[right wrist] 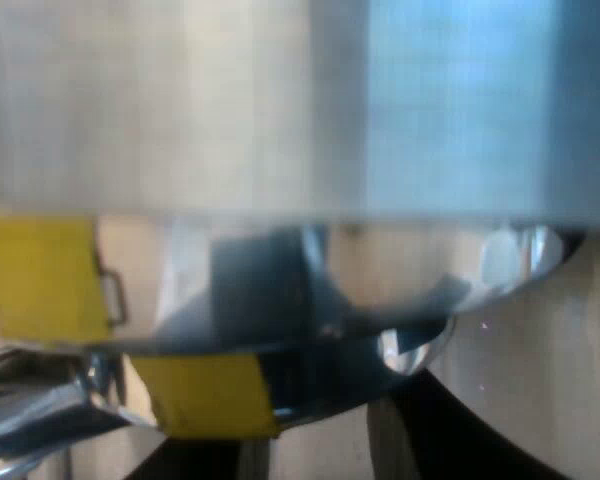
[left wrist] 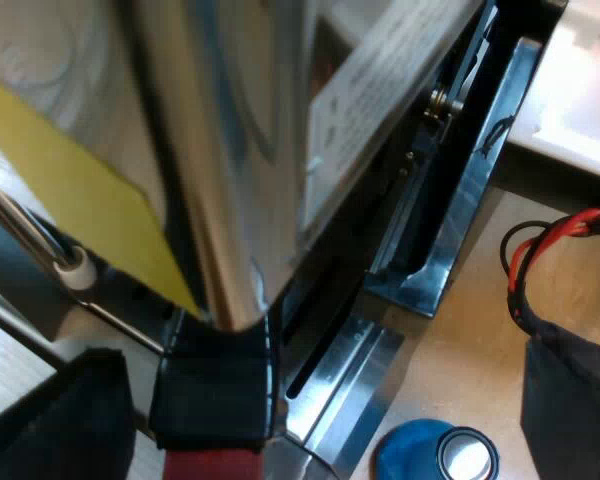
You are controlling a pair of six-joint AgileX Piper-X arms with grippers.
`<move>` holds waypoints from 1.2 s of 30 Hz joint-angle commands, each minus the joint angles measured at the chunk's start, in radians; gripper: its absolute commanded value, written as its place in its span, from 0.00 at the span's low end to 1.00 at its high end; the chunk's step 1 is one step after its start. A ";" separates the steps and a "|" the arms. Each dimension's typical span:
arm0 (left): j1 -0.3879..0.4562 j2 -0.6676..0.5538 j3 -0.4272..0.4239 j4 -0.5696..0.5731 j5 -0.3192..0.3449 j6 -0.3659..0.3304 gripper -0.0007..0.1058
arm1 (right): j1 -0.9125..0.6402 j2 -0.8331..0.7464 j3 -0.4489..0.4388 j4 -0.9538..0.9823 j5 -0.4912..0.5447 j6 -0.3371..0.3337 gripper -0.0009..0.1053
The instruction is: Put the handle in the coffee machine
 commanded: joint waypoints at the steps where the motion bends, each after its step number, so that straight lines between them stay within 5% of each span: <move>1: -0.006 -0.041 -0.011 -0.008 0.009 -0.008 0.76 | 0.002 -0.014 -0.009 -0.067 -0.007 -0.006 0.27; 12: -0.001 -0.100 -0.011 -0.004 -0.018 -0.011 0.76 | 0.002 -0.014 -0.009 -0.157 -0.016 -0.006 0.27; 28: 0.142 -0.121 -0.065 -0.014 -0.023 0.018 0.74 | 0.002 -0.014 -0.009 -0.166 -0.032 -0.006 0.27; 33: 0.142 -0.121 -0.065 -0.014 -0.025 0.018 0.46 | 0.002 -0.014 -0.009 -0.166 -0.032 -0.006 0.27; 35: 0.142 -0.121 -0.065 -0.036 -0.064 0.020 0.02 | 0.002 -0.014 -0.009 -0.166 -0.032 -0.006 0.27; 36: 0.142 -0.121 -0.065 -0.043 -0.077 0.019 0.02 | 0.002 -0.014 -0.009 -0.166 -0.032 -0.006 0.27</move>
